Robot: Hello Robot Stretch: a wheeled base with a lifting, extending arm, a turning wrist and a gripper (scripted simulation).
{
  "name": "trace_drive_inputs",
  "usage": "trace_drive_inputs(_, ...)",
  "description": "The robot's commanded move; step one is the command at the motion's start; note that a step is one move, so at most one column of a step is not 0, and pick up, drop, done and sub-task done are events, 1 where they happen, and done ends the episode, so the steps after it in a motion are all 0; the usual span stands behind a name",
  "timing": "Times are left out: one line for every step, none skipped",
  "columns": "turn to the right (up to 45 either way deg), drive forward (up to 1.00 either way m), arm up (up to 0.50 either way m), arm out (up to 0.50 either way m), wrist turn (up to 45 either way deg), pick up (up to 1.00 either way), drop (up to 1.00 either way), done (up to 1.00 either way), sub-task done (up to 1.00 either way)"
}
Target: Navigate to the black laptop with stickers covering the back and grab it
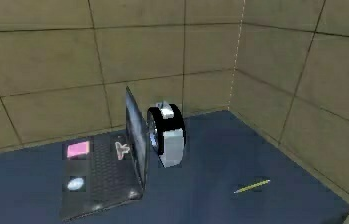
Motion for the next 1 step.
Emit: trace_drive_inputs(-45.0,0.0,0.0,0.0,0.0,0.0,0.0,0.0,0.0)
